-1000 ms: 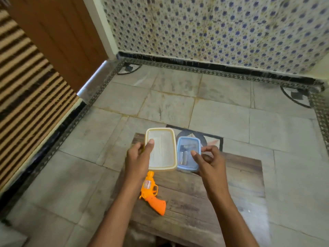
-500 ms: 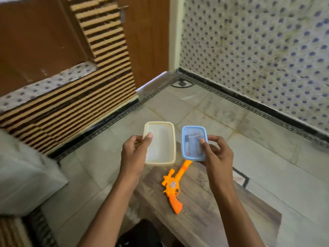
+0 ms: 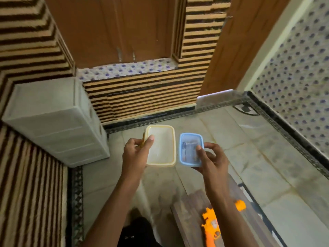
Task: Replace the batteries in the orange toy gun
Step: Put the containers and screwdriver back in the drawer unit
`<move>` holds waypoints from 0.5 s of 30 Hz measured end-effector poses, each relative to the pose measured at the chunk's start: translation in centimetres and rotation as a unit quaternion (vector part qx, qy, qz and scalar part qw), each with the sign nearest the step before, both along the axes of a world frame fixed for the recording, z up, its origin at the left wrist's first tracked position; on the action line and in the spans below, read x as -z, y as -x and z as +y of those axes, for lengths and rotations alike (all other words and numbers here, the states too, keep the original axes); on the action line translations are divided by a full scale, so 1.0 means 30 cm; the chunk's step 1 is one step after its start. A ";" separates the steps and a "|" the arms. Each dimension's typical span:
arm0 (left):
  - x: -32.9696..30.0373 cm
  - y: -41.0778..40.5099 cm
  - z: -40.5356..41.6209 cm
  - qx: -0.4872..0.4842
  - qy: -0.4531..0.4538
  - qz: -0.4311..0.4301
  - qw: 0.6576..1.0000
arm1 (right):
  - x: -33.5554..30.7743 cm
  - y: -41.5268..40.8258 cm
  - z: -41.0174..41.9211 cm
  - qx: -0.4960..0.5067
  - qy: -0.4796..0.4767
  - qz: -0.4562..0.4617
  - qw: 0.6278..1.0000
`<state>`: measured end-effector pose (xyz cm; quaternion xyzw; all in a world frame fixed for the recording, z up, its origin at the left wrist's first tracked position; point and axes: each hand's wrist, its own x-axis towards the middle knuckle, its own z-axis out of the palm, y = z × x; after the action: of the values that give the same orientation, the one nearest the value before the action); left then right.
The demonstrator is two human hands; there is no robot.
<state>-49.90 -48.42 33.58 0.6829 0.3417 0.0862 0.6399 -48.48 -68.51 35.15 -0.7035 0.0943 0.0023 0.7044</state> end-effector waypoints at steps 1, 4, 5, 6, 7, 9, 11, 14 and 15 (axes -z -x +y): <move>-0.006 -0.030 0.050 -0.012 -0.001 -0.001 1.000 | -0.003 -0.043 0.054 -0.010 0.004 -0.005 1.000; -0.018 -0.122 0.223 -0.039 0.009 -0.003 0.999 | 0.010 -0.192 0.234 -0.032 0.024 -0.017 0.999; -0.021 -0.153 0.287 -0.043 0.012 0.001 0.999 | 0.013 -0.240 0.300 -0.039 0.025 -0.016 0.999; -0.030 -0.174 0.334 -0.048 0.016 0.003 0.999 | 0.009 -0.276 0.351 -0.049 0.025 -0.018 0.998; -0.035 -0.215 0.414 -0.060 0.018 0.001 0.998 | 0.006 -0.336 0.433 -0.068 0.020 -0.024 0.997; -0.049 -0.283 0.547 -0.077 0.020 0.002 0.997 | 0.012 -0.429 0.574 -0.103 0.025 -0.032 0.994; -0.068 -0.336 0.634 -0.085 0.031 0.005 0.996 | 0.008 -0.497 0.676 -0.128 0.028 -0.045 0.990; -0.058 -0.423 0.782 -0.123 0.028 0.002 0.992 | 0.035 -0.629 0.846 -0.154 -0.001 -0.040 0.987; -0.054 -0.450 0.817 -0.130 0.027 0.007 0.991 | 0.043 -0.667 0.887 -0.161 -0.006 -0.036 0.986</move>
<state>-36.39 -23.91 35.21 0.6160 0.4338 0.1549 0.6391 -28.49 -41.90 33.85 -0.7049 -0.0459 0.0905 0.7020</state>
